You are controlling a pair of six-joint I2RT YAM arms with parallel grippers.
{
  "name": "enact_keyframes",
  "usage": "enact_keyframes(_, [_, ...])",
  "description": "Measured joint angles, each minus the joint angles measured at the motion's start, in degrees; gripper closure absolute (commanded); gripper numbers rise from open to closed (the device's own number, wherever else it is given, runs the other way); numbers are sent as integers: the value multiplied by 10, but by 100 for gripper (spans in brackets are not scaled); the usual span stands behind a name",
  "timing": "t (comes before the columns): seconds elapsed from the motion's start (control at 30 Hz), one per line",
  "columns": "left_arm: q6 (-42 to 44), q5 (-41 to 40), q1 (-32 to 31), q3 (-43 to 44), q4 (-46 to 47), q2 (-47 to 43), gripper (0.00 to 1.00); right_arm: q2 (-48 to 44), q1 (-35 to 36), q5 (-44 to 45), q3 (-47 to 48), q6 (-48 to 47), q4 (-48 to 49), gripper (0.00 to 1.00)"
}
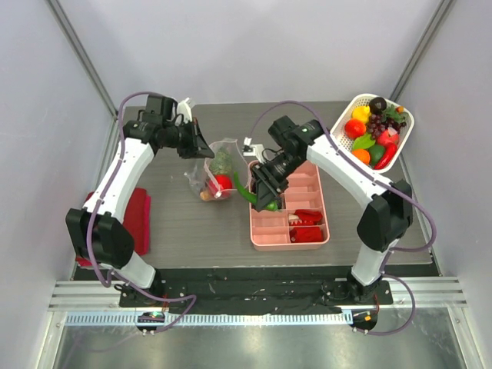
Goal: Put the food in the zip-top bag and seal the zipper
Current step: Place the fake vegetable in the zipper food storage bag.
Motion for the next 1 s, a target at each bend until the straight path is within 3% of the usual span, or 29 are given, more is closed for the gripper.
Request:
enact_keyframes(0.17, [0,0,-1,-15,3,-10,100,49,17,-9,48,41,8,99])
enact_keyframes(0.33, [0,0,-3,-27,3,-22,100,94,12,-12,79,143,69,99])
enact_keyframes(0.57, [-3,3,-4,-37,7,-24,100,147,11,17,131,314,184,85])
enact_keyframes(0.6, [-4,3,-4,-38,7,-24,100,148,11,29,135,339,205,82])
enact_keyframes(0.63, [-7,4,-4,-39,7,-24,100,149,11,37,137,357,219,70])
enact_keyframes(0.7, [-12,6,-4,-39,13,-24,100,149,11,61,142,397,246,63])
enact_keyframes(0.8, [-19,11,-4,-39,21,-24,100,149,17,116,145,435,275,33])
enact_keyframes(1.0, [-40,35,-4,-39,21,-24,100,149,29,176,145,454,311,19])
